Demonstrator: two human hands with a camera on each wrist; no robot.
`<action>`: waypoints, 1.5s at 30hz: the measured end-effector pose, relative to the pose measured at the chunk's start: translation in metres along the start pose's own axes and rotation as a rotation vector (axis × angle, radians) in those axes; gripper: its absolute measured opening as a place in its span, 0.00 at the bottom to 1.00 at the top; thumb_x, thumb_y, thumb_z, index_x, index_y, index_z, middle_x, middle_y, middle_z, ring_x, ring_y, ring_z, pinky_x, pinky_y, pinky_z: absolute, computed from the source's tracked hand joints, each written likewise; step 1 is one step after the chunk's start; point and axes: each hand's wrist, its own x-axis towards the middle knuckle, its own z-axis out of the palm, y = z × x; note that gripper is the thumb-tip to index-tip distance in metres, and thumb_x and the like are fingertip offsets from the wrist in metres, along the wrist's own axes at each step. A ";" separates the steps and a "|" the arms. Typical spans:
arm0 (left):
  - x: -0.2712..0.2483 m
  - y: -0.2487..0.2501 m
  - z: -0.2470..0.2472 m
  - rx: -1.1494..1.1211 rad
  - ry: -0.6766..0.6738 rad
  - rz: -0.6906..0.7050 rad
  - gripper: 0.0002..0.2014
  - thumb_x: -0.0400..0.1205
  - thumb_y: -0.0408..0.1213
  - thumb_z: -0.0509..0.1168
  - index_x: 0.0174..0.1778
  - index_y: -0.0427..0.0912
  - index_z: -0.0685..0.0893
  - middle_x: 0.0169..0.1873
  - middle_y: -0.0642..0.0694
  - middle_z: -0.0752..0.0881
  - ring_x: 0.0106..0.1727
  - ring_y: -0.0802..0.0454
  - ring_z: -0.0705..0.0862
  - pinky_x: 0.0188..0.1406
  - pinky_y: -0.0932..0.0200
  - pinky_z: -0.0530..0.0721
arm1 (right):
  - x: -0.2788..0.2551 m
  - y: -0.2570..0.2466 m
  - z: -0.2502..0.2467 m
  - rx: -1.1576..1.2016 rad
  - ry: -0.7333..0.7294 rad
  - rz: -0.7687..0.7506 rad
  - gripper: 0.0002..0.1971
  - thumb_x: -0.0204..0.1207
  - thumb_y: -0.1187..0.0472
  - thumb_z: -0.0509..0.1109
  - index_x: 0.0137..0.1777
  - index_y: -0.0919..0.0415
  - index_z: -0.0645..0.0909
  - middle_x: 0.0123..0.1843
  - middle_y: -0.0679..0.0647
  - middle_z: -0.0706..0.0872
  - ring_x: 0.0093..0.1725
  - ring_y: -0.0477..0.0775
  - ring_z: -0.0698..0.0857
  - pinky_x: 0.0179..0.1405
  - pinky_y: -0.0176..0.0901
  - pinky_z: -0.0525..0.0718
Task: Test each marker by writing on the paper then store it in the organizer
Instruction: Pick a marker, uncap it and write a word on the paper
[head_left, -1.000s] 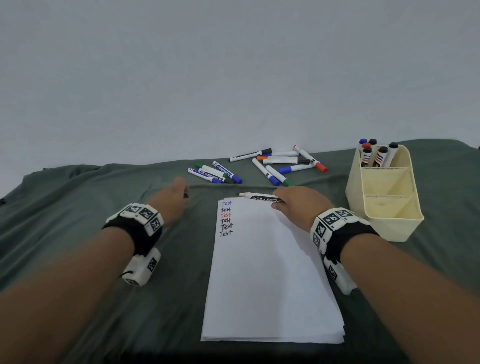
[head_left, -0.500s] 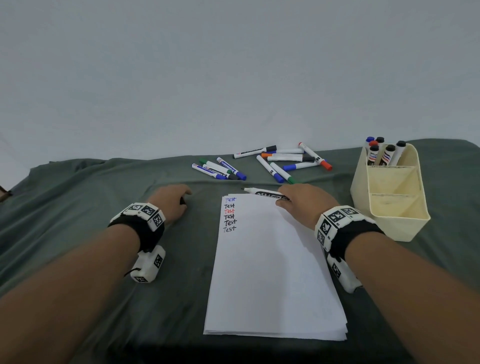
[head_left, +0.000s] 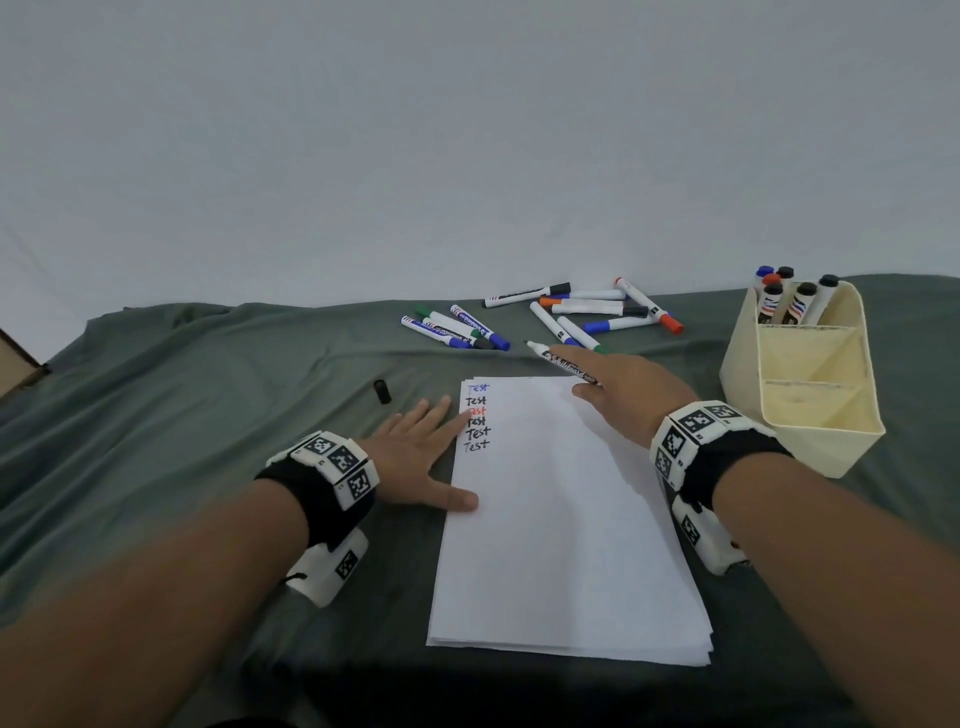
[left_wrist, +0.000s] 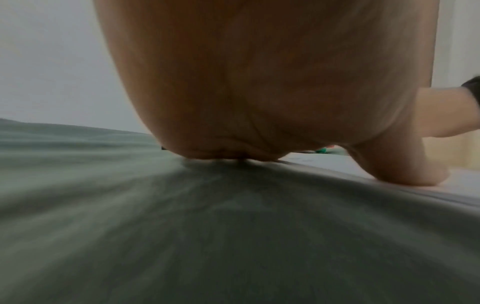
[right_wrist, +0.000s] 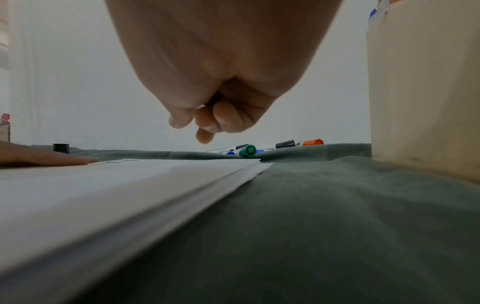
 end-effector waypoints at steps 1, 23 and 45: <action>0.001 0.000 0.002 -0.002 -0.013 -0.001 0.64 0.59 0.87 0.52 0.83 0.61 0.29 0.84 0.52 0.29 0.85 0.48 0.31 0.84 0.42 0.37 | -0.001 0.000 0.000 -0.009 0.004 -0.021 0.26 0.89 0.52 0.60 0.83 0.28 0.61 0.60 0.52 0.81 0.62 0.59 0.82 0.60 0.51 0.80; 0.001 0.006 0.006 -0.017 0.071 -0.034 0.62 0.65 0.84 0.55 0.84 0.55 0.31 0.85 0.52 0.32 0.86 0.48 0.34 0.84 0.40 0.39 | -0.005 -0.068 0.038 1.808 0.355 0.519 0.08 0.81 0.58 0.76 0.50 0.63 0.85 0.34 0.54 0.88 0.29 0.49 0.86 0.32 0.39 0.88; 0.003 0.006 0.006 -0.016 0.068 -0.023 0.64 0.64 0.84 0.56 0.85 0.52 0.32 0.85 0.51 0.32 0.86 0.46 0.34 0.84 0.40 0.39 | -0.015 -0.075 0.075 1.202 0.210 0.185 0.12 0.67 0.67 0.83 0.30 0.52 0.85 0.35 0.61 0.90 0.36 0.59 0.90 0.41 0.47 0.90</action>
